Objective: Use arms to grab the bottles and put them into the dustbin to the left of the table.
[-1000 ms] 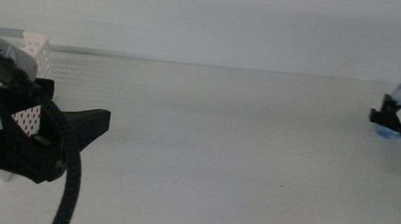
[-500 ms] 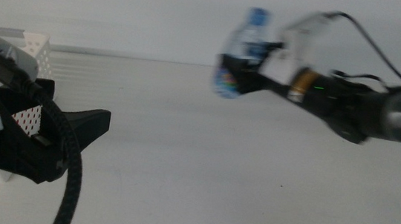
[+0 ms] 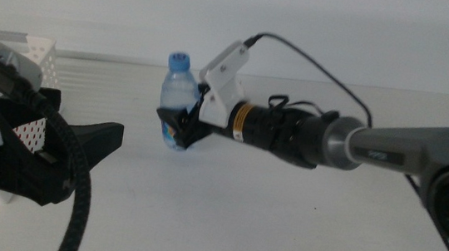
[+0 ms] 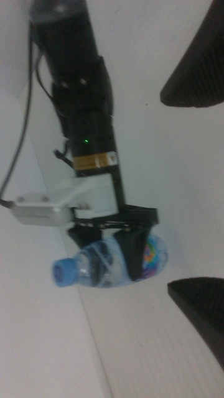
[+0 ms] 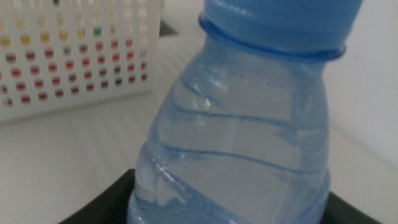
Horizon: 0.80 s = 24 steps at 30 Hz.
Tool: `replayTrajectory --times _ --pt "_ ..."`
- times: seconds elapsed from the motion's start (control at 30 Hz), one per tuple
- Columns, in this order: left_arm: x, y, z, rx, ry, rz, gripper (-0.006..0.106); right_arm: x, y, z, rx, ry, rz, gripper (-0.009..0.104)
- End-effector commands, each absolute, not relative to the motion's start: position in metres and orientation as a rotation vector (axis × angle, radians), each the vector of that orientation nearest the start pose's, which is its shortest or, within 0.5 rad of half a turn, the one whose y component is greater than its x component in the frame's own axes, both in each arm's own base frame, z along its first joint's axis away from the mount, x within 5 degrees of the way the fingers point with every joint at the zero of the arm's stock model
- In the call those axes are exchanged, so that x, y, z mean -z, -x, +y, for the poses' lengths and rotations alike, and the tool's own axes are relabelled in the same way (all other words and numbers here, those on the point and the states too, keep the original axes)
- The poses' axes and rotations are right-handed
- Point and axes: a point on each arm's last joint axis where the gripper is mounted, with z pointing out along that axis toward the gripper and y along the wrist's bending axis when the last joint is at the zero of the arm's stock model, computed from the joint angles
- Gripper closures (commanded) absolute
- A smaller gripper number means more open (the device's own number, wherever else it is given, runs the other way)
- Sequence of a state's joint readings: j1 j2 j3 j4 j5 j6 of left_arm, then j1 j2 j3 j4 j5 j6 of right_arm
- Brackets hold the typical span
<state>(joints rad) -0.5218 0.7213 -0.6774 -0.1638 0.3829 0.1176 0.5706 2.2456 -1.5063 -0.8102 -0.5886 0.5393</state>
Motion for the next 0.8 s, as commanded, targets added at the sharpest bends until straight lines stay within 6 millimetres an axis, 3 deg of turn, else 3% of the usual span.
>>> replayTrajectory --times 0.0,0.13,0.27,0.37,0.53,0.6,0.77 --pt "-0.358 -0.126 -0.079 0.466 -0.456 1.765 0.01 -0.213 -0.402 0.306 -0.709 0.877 1.384 0.095" --pt "-0.358 -0.126 -0.079 0.466 -0.456 1.765 0.01 -0.197 -0.403 0.308 -0.711 0.891 1.414 0.093" --pt "-0.358 -0.126 -0.079 0.466 -0.456 1.765 0.01 -0.193 -0.404 0.308 -0.709 0.896 1.427 0.079" --pt "-0.358 -0.126 -0.079 0.466 -0.456 1.765 0.01 -0.194 -0.403 0.309 -0.733 0.878 1.437 0.053" --pt "-0.358 -0.126 -0.079 0.466 -0.456 1.765 0.01 -0.196 -0.397 0.309 -0.798 0.905 1.479 0.019" --pt "-0.358 -0.126 -0.079 0.466 -0.456 1.765 0.01 -0.199 -0.391 0.306 -0.813 0.933 1.497 0.014" --pt "-0.358 -0.126 -0.079 0.466 -0.456 1.764 0.01 -0.225 -0.372 0.284 -0.845 0.935 1.537 0.016"
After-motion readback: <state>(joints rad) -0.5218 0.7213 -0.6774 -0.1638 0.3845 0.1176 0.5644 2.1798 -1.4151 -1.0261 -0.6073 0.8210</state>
